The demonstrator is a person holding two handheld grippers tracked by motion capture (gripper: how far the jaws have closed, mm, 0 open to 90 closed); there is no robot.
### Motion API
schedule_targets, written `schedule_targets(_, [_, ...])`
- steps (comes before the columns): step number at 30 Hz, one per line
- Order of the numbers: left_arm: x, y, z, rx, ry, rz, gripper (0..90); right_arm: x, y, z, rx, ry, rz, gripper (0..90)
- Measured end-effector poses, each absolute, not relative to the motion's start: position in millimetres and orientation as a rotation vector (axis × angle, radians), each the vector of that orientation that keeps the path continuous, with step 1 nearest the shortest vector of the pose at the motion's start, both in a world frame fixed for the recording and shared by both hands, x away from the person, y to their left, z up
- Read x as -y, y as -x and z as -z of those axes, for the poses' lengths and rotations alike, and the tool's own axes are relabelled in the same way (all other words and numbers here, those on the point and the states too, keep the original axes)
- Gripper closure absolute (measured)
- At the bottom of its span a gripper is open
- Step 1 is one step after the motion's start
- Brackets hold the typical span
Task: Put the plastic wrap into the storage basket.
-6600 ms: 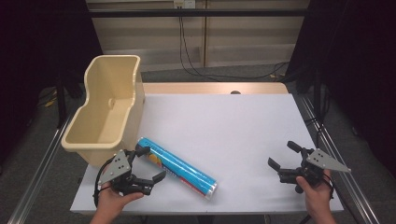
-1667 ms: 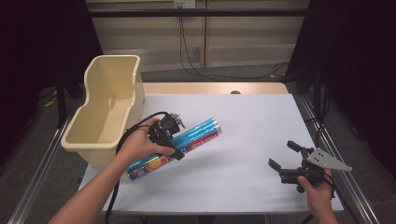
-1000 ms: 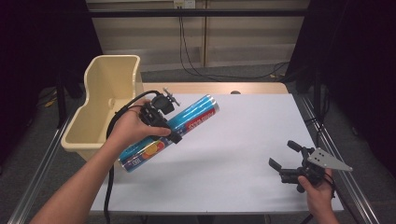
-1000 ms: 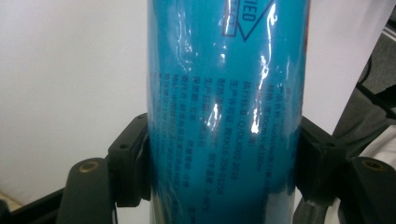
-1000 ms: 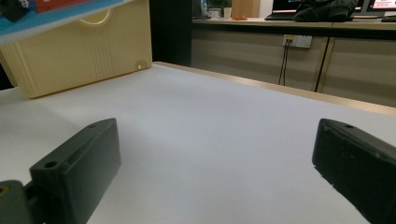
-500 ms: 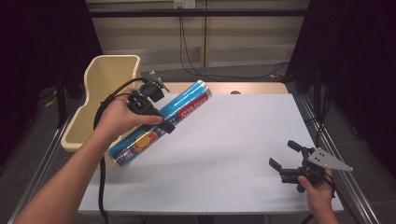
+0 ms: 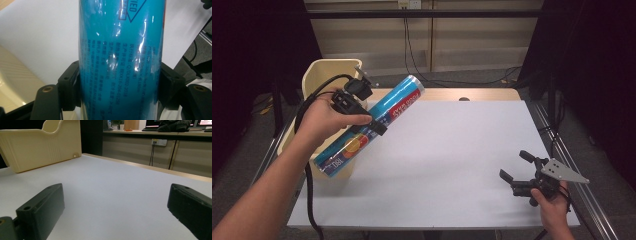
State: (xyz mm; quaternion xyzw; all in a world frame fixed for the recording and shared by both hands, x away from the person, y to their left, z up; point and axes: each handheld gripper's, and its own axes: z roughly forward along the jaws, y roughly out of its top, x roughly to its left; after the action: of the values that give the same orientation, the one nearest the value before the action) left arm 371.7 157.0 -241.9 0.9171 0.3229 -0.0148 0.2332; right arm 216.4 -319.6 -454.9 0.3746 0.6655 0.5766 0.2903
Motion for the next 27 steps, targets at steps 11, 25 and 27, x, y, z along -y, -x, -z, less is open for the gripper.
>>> schedule_targets(11, [-180, -372, 229, -0.972, -2.495, 0.007, 32.0, 320, -216, 455, -1.775, -0.994, -1.54, 0.4])
schedule_targets(25, [-213, -381, 229, -1.111, -2.442, -0.036, 32.0, 319, -216, 455, -1.776, -0.991, -1.534, 0.4])
schedule_targets(27, [-215, -382, 230, -1.126, -2.432, -0.033, 32.0, 319, -216, 454, -1.776, -0.993, -1.536, 0.4])
